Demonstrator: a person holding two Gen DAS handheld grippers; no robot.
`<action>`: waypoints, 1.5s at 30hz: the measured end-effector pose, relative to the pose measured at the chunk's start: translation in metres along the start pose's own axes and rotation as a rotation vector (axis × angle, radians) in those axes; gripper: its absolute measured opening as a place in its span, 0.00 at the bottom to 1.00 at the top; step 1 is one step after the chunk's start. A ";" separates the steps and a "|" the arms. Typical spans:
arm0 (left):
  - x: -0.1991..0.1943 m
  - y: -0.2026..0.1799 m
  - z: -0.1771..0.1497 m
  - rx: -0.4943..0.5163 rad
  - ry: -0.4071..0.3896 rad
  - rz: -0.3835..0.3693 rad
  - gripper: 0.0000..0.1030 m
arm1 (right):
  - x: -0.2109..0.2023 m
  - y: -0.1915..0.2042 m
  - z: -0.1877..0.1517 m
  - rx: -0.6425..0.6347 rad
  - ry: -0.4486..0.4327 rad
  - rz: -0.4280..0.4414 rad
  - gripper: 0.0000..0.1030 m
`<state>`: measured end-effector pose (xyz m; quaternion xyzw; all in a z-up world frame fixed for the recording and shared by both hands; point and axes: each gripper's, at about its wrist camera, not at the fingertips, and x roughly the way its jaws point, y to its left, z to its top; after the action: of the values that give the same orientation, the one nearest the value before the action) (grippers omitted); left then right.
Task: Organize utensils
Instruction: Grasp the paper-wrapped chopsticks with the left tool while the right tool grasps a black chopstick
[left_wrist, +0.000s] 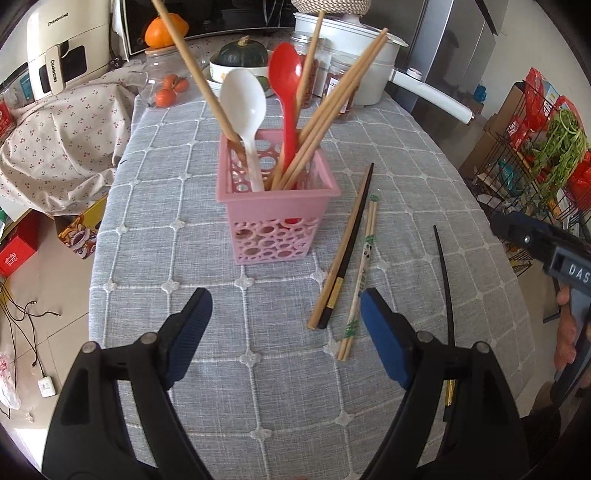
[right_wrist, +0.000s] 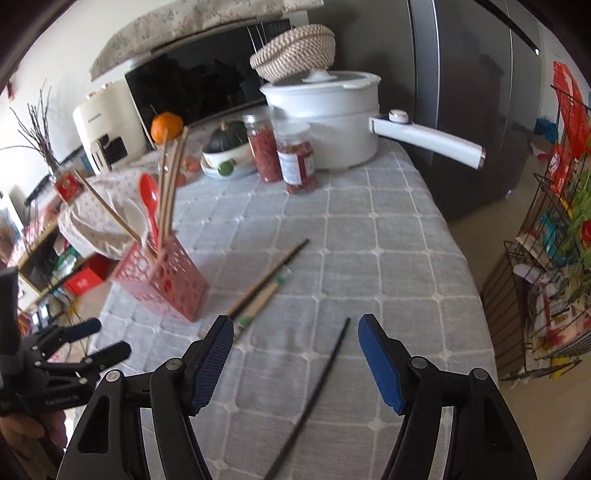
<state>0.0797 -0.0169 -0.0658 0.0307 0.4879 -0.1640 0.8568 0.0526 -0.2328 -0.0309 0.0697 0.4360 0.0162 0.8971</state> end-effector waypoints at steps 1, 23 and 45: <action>0.002 -0.005 0.001 0.009 0.004 -0.003 0.80 | 0.004 -0.005 -0.003 0.003 0.029 -0.014 0.69; 0.083 -0.095 0.023 0.243 0.001 -0.072 0.17 | 0.029 -0.071 -0.020 0.164 0.236 -0.025 0.69; 0.094 -0.095 0.018 0.168 0.229 -0.071 0.10 | 0.027 -0.100 -0.013 0.247 0.222 0.004 0.69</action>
<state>0.1091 -0.1335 -0.1256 0.1037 0.5676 -0.2298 0.7837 0.0562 -0.3276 -0.0738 0.1780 0.5308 -0.0284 0.8281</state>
